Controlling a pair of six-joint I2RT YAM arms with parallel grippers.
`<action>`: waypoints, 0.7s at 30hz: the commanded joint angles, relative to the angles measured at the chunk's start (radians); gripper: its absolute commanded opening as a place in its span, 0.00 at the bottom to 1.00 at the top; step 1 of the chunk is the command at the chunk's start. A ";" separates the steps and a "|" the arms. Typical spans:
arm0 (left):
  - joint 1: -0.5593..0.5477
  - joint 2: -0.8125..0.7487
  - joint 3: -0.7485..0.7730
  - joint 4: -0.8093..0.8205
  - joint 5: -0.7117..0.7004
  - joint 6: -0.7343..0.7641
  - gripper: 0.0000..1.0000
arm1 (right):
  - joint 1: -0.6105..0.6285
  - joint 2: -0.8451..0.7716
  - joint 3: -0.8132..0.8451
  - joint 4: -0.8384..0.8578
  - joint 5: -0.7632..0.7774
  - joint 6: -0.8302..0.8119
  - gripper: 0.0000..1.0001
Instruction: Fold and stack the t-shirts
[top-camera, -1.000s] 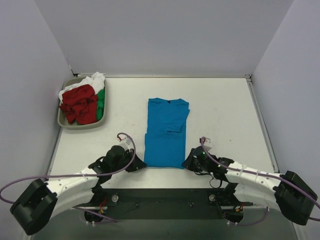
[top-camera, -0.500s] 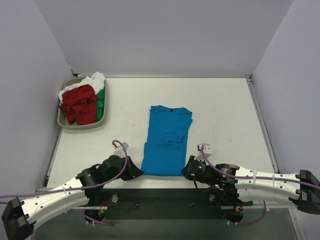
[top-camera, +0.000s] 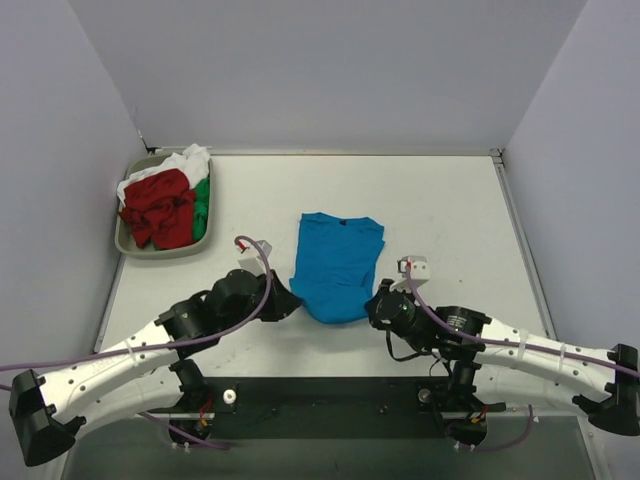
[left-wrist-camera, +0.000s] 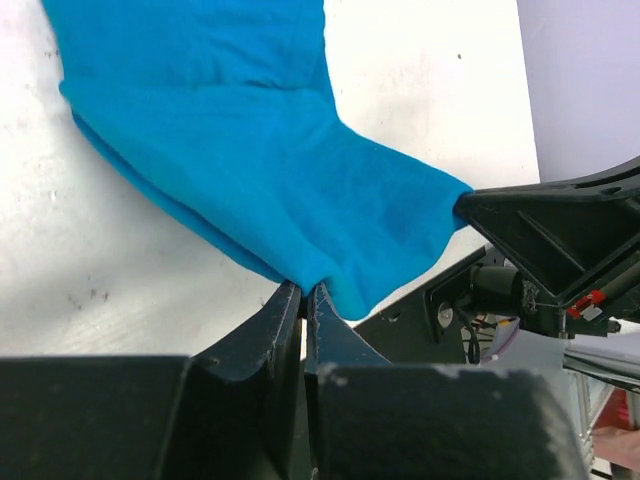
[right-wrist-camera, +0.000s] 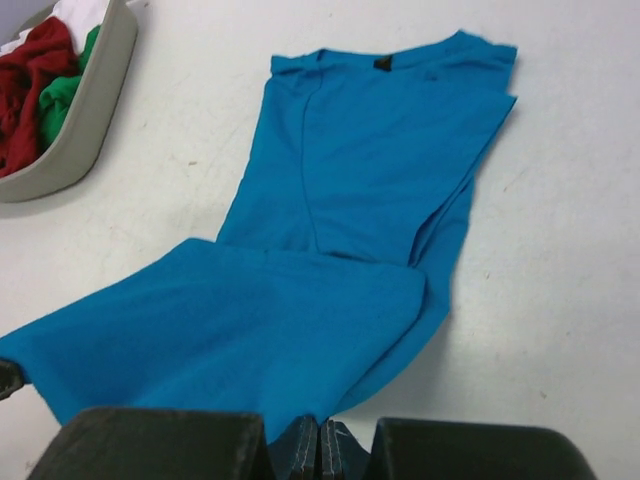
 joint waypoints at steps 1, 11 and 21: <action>0.048 0.082 0.096 0.056 -0.016 0.112 0.00 | -0.102 0.011 0.064 -0.029 0.040 -0.143 0.00; 0.294 0.254 0.165 0.210 0.184 0.183 0.00 | -0.462 0.106 0.155 0.098 -0.197 -0.338 0.00; 0.343 0.536 0.328 0.328 0.265 0.214 0.00 | -0.653 0.365 0.282 0.220 -0.377 -0.381 0.00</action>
